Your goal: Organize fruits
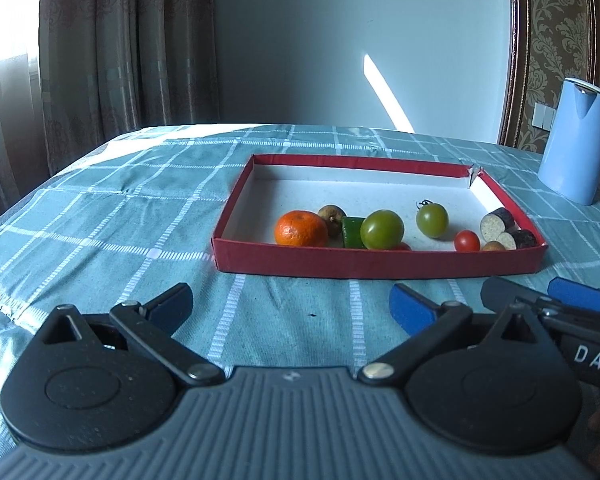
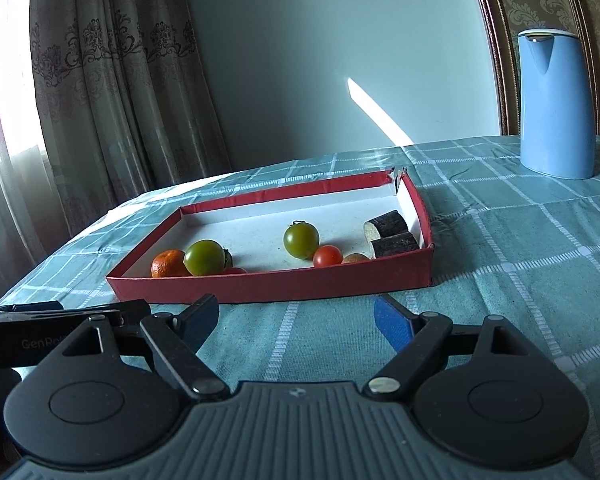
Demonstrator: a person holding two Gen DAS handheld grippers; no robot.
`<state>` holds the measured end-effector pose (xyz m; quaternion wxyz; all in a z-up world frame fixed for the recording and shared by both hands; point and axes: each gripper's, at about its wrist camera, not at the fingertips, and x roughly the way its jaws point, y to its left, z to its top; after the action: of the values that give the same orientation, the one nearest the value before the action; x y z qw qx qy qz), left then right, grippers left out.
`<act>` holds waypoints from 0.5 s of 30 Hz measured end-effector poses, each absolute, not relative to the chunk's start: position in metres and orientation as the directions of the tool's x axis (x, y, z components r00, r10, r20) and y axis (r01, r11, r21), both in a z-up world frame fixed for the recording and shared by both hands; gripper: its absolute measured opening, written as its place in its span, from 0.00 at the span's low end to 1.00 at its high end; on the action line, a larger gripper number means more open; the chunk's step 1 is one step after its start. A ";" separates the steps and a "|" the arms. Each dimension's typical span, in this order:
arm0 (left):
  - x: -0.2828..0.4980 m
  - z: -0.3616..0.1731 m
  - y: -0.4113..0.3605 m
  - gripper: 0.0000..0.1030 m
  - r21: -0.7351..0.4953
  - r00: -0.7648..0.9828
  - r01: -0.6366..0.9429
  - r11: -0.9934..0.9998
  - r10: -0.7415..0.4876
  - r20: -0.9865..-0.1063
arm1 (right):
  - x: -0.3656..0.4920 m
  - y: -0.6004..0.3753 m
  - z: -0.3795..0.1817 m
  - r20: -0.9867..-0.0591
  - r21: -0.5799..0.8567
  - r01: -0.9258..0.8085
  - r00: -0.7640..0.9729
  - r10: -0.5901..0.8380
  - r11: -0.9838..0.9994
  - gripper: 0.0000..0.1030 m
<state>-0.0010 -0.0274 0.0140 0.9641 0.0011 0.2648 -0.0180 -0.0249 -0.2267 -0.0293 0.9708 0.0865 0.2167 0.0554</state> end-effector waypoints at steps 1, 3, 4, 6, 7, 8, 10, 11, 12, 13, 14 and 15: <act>-0.001 0.014 -0.028 1.00 -0.003 0.861 0.035 0.999 -0.032 -0.508 | -0.025 -0.226 -0.029 -0.413 0.189 -0.065 0.900 0.139 0.980 0.83; -0.002 0.013 -0.028 1.00 0.003 0.860 0.035 0.999 -0.029 -0.509 | -0.025 -0.226 -0.029 -0.413 0.183 -0.063 0.900 0.135 0.981 0.83; -0.002 0.012 -0.028 1.00 0.003 0.860 0.036 0.999 -0.030 -0.510 | -0.025 -0.225 -0.029 -0.413 0.180 -0.063 0.901 0.134 0.982 0.83; -0.002 0.011 -0.027 1.00 -0.003 0.858 0.038 0.999 -0.034 -0.512 | -0.025 -0.224 -0.029 -0.413 0.177 -0.061 0.902 0.130 0.982 0.83; -0.002 0.011 -0.027 1.00 -0.006 0.856 0.038 0.999 -0.036 -0.515 | -0.025 -0.224 -0.029 -0.413 0.177 -0.061 0.901 0.130 0.982 0.83; -0.002 0.010 -0.026 1.00 -0.008 0.855 0.039 0.999 -0.037 -0.517 | -0.025 -0.225 -0.029 -0.414 0.176 -0.060 0.901 0.130 0.982 0.83; -0.002 0.009 -0.026 1.00 -0.007 0.854 0.044 0.999 -0.041 -0.519 | -0.025 -0.224 -0.029 -0.415 0.174 -0.060 0.900 0.129 0.983 0.83; -0.002 0.008 -0.027 1.00 -0.005 0.853 0.044 0.999 -0.040 -0.520 | -0.025 -0.224 -0.030 -0.416 0.174 -0.060 0.900 0.129 0.983 0.83; -0.002 0.007 -0.027 1.00 -0.001 0.853 0.046 0.999 -0.039 -0.520 | -0.025 -0.224 -0.030 -0.416 0.172 -0.060 0.900 0.128 0.983 0.83; -0.002 0.007 -0.028 1.00 0.004 0.855 0.045 0.999 -0.037 -0.518 | -0.025 -0.224 -0.030 -0.416 0.171 -0.060 0.900 0.127 0.983 0.83; -0.002 0.006 -0.028 1.00 0.008 0.856 0.045 0.999 -0.034 -0.515 | -0.025 -0.224 -0.030 -0.416 0.170 -0.060 0.900 0.127 0.984 0.83; -0.002 0.006 -0.029 1.00 0.011 0.858 0.046 0.999 -0.033 -0.513 | -0.025 -0.224 -0.030 -0.417 0.171 -0.059 0.900 0.127 0.984 0.83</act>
<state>-0.0018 -0.0288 0.0059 0.9637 0.0116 0.2659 -0.0206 -0.0246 -0.2236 -0.0298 0.9716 0.0771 0.2183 0.0479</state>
